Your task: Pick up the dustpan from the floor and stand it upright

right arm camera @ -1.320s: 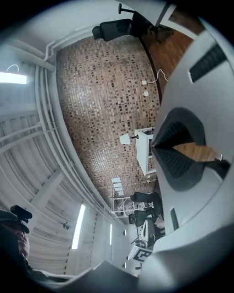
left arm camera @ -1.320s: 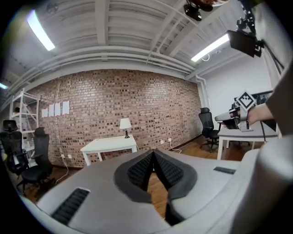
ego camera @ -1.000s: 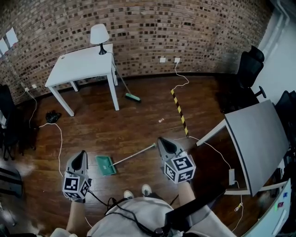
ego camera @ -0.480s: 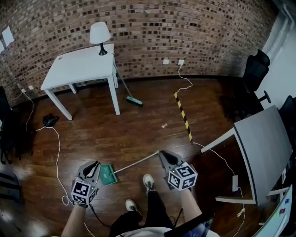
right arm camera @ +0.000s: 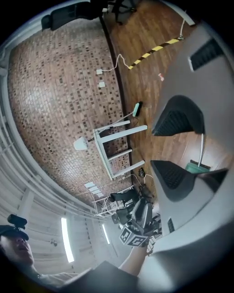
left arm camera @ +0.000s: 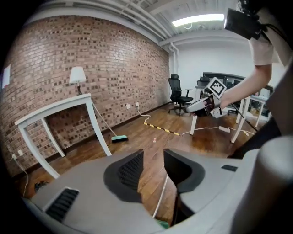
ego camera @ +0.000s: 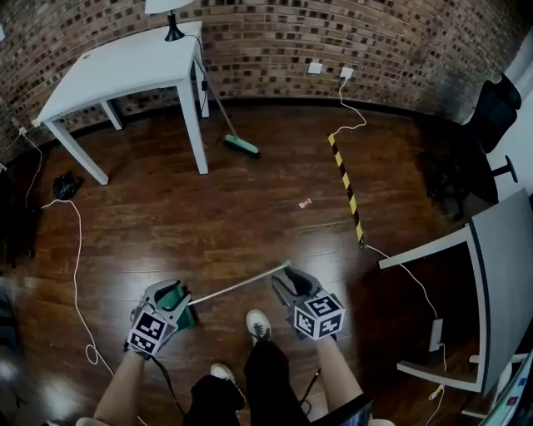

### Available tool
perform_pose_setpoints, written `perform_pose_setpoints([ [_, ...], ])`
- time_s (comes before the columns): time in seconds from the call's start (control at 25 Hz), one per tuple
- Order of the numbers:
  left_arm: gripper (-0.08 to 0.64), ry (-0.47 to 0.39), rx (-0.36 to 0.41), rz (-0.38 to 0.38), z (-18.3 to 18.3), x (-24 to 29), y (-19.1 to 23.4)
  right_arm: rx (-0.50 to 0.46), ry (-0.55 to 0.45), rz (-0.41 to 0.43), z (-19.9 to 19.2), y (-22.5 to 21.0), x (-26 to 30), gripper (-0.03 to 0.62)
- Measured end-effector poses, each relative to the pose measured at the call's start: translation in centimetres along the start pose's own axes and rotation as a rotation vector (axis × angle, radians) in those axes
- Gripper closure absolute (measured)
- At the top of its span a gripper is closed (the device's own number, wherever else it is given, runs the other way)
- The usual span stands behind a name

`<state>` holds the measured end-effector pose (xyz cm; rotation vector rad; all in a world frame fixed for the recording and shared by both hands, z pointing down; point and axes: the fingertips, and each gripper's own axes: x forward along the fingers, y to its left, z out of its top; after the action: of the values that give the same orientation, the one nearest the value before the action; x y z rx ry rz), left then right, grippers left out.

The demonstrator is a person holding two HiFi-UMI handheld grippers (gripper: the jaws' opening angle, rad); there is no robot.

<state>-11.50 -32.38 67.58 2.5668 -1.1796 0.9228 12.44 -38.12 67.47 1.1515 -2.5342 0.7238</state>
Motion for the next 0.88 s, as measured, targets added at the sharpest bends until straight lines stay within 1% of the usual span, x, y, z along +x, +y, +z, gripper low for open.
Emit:
perform_pose_setpoints([
  [0.16, 0.397, 0.056, 0.055, -0.107, -8.4, 8.9, -1.9, 0.069, 0.061, 0.013, -10.4, -4.3, 5.9, 0.408],
  [0.24, 0.379, 0.083, 0.064, -0.151, -12.4, 13.4, -2.3, 0.092, 0.098, 0.012, -15.2, -6.6, 8.8, 0.396],
  [0.36, 0.379, 0.125, 0.073, -0.199, -18.0, 19.2, -3.1, 0.103, 0.129, 0.002, -21.4, -9.7, 12.2, 0.394],
  [0.44, 0.351, 0.158, 0.094, -0.214, -21.9, 22.7, -3.3, 0.156, 0.121, -0.006, -25.0, -11.8, 14.5, 0.394],
  [0.56, 0.351, 0.224, 0.165, -0.238, -27.7, 27.1, -4.0, 0.256, 0.109, -0.009, -30.3, -14.2, 17.6, 0.394],
  [0.6, 0.351, 0.239, 0.179, -0.248, -29.3, 28.4, -4.3, 0.284, 0.11, -0.004, -32.0, -14.8, 18.4, 0.394],
  [0.76, 0.341, 0.298, 0.213, -0.282, -35.0, 32.0, -5.1, 0.391, 0.115, 0.011, -37.9, -16.4, 21.3, 0.382],
  [0.88, 0.341, 0.338, 0.205, -0.352, -38.6, 33.3, -6.2, 0.448, 0.119, 0.036, -40.8, -16.3, 23.1, 0.359],
])
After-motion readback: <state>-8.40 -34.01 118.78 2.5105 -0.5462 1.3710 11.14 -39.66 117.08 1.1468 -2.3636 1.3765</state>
